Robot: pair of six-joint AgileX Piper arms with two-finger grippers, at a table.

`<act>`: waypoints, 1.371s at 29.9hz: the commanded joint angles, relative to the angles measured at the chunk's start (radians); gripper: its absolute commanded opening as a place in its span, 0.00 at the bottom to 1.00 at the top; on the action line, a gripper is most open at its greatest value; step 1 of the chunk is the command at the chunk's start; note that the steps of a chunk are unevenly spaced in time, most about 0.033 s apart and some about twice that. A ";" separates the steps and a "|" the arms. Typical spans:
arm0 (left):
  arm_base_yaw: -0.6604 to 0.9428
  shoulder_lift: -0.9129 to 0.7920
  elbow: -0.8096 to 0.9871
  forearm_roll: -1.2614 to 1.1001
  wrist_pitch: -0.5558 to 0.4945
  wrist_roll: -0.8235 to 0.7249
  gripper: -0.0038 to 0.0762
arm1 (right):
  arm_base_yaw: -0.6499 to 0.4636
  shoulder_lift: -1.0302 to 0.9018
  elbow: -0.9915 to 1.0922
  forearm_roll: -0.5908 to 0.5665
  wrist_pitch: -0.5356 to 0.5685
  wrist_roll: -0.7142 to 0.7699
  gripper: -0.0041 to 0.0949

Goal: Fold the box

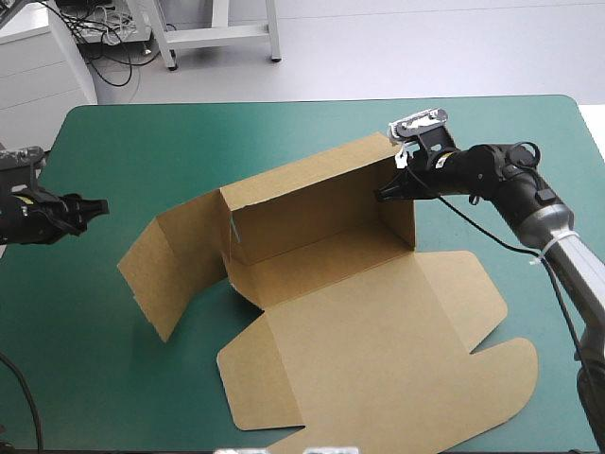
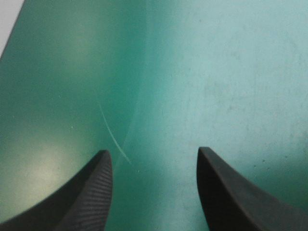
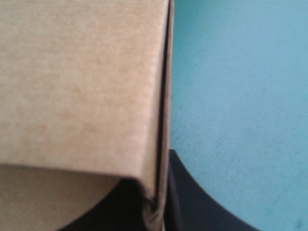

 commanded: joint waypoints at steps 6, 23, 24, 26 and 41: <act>0.004 -0.032 0.112 -0.080 -0.114 0.037 0.53 | -0.006 -0.041 -0.164 -0.197 0.125 0.169 0.02; 0.002 -0.032 0.114 -0.101 -0.113 0.086 0.53 | -0.132 0.071 -0.192 -0.194 0.344 0.212 0.02; 0.002 -0.032 0.114 -0.103 -0.113 0.087 0.53 | -0.132 0.081 -0.202 -0.194 0.351 0.212 0.02; 0.002 -0.032 0.114 -0.105 -0.113 0.087 0.53 | -0.132 0.103 -0.225 -0.194 0.360 0.212 0.02; 0.002 -0.032 0.114 -0.140 -0.100 0.115 0.53 | -0.132 0.330 -0.521 -0.166 0.357 0.216 0.31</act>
